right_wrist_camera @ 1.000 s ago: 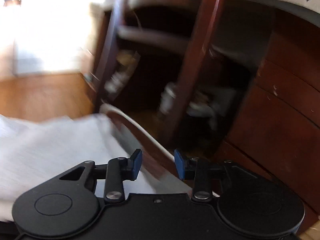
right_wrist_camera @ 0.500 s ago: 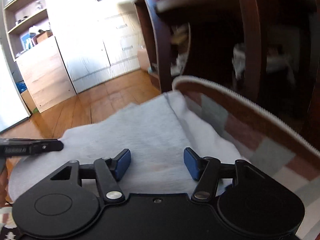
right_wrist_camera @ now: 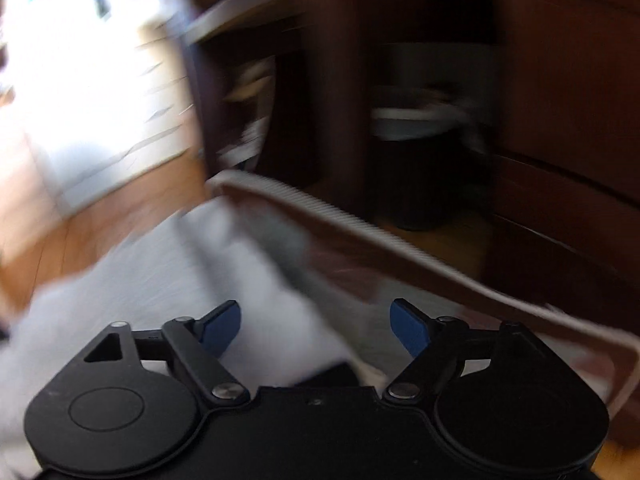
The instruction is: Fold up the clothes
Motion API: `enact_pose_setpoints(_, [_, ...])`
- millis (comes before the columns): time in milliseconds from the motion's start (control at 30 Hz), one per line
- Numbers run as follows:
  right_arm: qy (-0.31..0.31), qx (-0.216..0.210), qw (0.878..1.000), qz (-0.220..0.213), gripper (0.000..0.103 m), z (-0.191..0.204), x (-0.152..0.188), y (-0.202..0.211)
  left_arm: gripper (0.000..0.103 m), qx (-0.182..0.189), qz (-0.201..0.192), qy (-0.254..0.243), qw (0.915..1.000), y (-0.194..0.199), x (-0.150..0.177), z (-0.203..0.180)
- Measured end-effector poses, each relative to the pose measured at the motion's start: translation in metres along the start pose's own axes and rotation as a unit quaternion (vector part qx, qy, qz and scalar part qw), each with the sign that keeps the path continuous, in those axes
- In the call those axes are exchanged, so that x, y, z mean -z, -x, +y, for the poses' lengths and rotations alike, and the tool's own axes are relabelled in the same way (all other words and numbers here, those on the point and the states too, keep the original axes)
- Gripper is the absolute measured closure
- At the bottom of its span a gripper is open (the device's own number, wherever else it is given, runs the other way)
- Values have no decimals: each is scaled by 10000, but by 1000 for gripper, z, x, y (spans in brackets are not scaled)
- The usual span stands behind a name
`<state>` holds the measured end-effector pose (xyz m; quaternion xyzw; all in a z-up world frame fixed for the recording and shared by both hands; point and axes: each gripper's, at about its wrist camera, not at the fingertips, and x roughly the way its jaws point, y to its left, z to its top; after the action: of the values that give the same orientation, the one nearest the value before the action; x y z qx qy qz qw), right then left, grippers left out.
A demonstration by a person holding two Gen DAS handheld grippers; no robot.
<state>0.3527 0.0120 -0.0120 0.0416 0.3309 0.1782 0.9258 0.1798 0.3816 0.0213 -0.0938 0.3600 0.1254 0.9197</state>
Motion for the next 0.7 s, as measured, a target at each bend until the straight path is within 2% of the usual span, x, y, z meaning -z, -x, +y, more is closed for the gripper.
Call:
enact_pose_setpoints(33, [-161,89,9998,8,19,-4,0,6,34,-198,-39,16,9998,5,1,0])
enact_pose_setpoints(67, [-237,108,9997,42,19,-3,1,12,31,-363,-79,27,9993,10,3,0])
enact_pose_setpoints(100, [-303,92,9995,43,19,-1,3,21,31,-333,-122,17,9994,18,6,-4])
enact_pose_setpoints(167, [-279,-2,9995,117,19,8,10,40,19,-130,-68,60,9999,33,13,-16])
enact_pose_setpoints(300, [-102,-241,9991,325,19,31,26,77,12,164,69,13,9998,65,30,-43])
enact_pose_setpoints(367, [-13,-360,9984,428,19,42,34,96,4,320,139,-24,9994,81,36,-55])
enact_pose_setpoints(433, [76,-479,9974,532,19,54,42,115,4,712,225,1,9972,96,41,-65])
enact_pose_setpoints(500, [164,-598,9961,635,19,65,50,134,4,834,231,-29,9962,112,48,-74])
enact_pose_setpoints(600, [358,-757,9934,779,18,82,62,163,0,563,225,-144,9981,131,61,-88])
enact_pose_setpoints(700, [652,-642,9934,696,17,89,78,196,0,195,366,-175,9990,148,77,-99])
